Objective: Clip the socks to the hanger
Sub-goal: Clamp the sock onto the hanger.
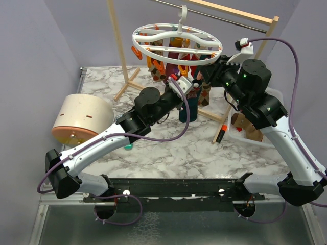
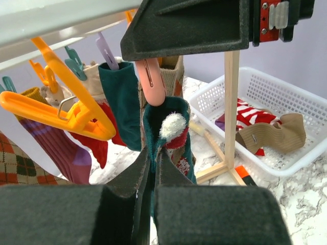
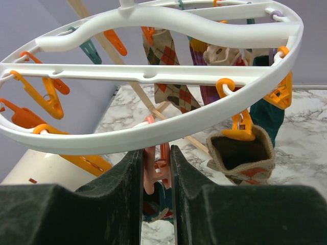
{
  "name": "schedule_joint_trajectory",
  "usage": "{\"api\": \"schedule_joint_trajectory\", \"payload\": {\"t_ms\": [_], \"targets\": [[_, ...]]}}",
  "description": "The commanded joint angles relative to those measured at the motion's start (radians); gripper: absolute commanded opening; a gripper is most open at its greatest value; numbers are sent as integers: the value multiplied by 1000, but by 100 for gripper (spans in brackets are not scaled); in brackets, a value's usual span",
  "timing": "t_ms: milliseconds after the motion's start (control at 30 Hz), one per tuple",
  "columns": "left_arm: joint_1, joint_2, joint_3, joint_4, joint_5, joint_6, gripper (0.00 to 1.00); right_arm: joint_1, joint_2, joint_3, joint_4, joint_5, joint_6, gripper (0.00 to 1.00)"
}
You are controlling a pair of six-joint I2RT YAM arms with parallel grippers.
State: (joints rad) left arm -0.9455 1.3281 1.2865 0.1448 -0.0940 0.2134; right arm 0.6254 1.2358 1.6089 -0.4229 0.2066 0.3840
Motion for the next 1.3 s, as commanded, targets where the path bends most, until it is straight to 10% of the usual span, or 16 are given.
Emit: {"api": "schedule_joint_trajectory", "payload": {"t_ms": [0, 1267], "targets": [[1, 7, 36, -18, -12, 7, 0, 3, -8, -1, 5, -26, -8, 0], [1, 31, 113, -65, -49, 36, 0, 2, 13, -41, 6, -11, -55, 0]]}}
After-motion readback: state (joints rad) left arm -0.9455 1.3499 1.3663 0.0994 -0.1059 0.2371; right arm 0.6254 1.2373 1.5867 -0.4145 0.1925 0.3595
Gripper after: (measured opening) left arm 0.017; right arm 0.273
